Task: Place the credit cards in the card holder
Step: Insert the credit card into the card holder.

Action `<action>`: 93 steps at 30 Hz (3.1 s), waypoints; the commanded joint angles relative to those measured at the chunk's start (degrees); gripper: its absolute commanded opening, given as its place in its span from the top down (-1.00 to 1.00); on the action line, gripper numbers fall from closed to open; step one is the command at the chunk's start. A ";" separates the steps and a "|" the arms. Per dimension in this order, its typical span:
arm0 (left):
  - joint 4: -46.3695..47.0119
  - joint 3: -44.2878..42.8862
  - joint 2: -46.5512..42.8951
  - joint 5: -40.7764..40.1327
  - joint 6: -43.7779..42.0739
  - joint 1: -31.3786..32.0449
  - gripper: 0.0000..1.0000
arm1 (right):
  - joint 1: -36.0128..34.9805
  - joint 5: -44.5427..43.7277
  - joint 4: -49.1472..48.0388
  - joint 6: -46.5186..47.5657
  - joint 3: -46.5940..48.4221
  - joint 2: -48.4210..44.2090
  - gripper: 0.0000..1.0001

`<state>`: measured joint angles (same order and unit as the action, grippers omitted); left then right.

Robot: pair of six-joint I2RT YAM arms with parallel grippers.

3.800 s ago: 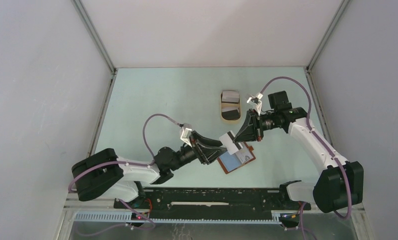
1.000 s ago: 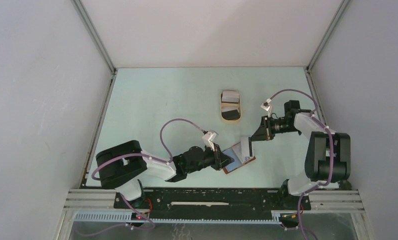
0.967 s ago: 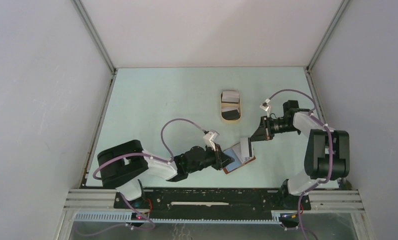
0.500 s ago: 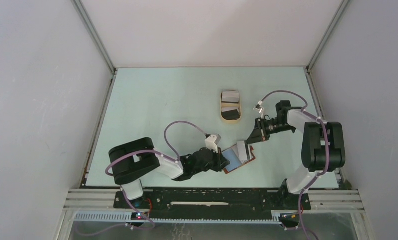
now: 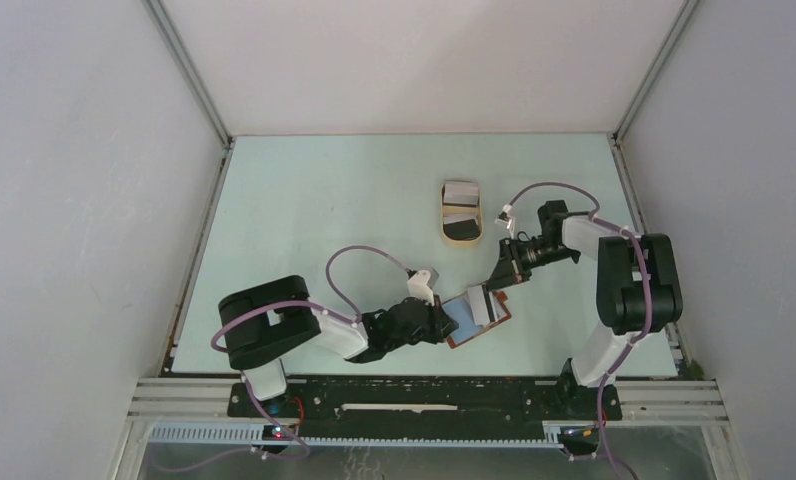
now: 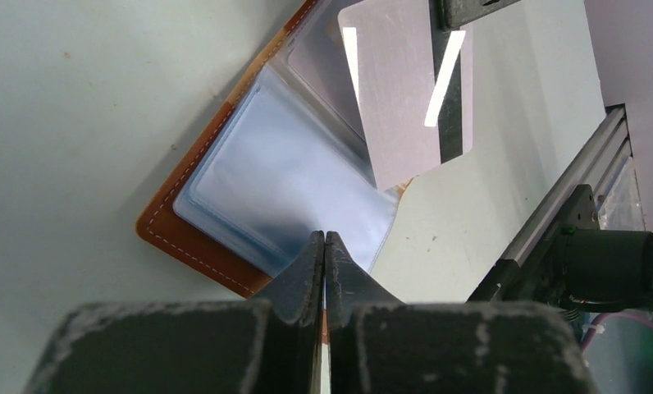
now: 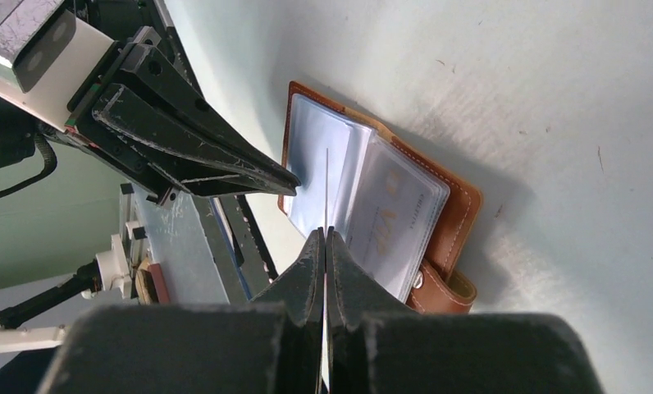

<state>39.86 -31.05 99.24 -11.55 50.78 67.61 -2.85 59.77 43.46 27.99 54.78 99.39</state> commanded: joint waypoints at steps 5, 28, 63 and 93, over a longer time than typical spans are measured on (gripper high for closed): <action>-2.06 -0.36 0.01 -2.10 1.86 0.50 0.94 | -0.83 -1.00 -0.63 -2.50 2.50 1.39 1.00; -1.98 -0.07 -0.03 -1.75 1.86 0.87 0.95 | -4.09 -8.00 -2.27 -7.10 4.04 4.48 1.00; 1.16 1.41 0.11 -1.03 2.30 0.94 0.95 | -10.16 -11.62 3.34 -4.81 8.17 9.67 1.00; -4.35 10.20 -14.31 -0.73 12.06 0.59 0.43 | -13.33 -12.02 3.36 -4.51 10.03 10.29 0.99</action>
<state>36.62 -23.00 87.50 -12.25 56.97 68.12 -15.75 49.69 47.48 21.91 63.37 109.78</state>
